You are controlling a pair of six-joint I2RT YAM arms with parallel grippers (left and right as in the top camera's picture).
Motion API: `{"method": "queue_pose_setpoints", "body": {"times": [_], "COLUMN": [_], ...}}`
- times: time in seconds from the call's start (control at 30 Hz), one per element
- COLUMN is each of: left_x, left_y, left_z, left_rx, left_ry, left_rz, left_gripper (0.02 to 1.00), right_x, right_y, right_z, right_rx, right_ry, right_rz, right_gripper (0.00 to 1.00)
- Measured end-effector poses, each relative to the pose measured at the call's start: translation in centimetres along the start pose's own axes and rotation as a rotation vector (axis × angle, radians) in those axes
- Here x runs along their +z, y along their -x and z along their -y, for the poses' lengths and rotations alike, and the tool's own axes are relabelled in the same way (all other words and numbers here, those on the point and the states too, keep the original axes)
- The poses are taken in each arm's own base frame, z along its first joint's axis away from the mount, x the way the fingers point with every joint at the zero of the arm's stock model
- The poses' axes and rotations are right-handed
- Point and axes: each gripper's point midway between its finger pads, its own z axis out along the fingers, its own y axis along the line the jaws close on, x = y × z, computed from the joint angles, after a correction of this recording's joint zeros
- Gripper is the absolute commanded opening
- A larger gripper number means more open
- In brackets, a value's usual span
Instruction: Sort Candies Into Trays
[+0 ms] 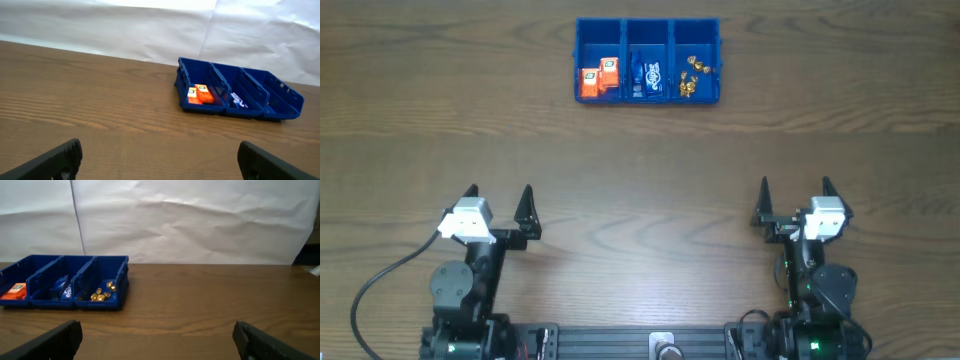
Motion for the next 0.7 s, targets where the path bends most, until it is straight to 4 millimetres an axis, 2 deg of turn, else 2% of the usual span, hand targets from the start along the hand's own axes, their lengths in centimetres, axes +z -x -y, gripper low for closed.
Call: {"method": "queue_pose_setpoints", "body": {"times": [0.17, 0.3, 0.7], "left_x": [0.0, 0.0, 0.0], "left_y": [0.0, 0.0, 0.0], "left_z": [0.0, 0.0, 0.0], "left_rx": [0.0, 0.0, 0.0], "left_ry": [0.0, 0.0, 0.0], "left_rz": [0.0, 0.0, 0.0], "left_gripper": [0.998, 0.998, 0.998], "right_x": [0.0, -0.1, -0.1], "right_y": [-0.4, -1.7, -1.8], "right_z": [0.0, 0.0, 0.0], "right_rx": [-0.011, -0.012, -0.013], "right_ry": [0.003, 0.004, 0.004], "right_rz": [-0.017, -0.07, -0.072], "right_gripper": [0.998, 0.998, 0.998]}}
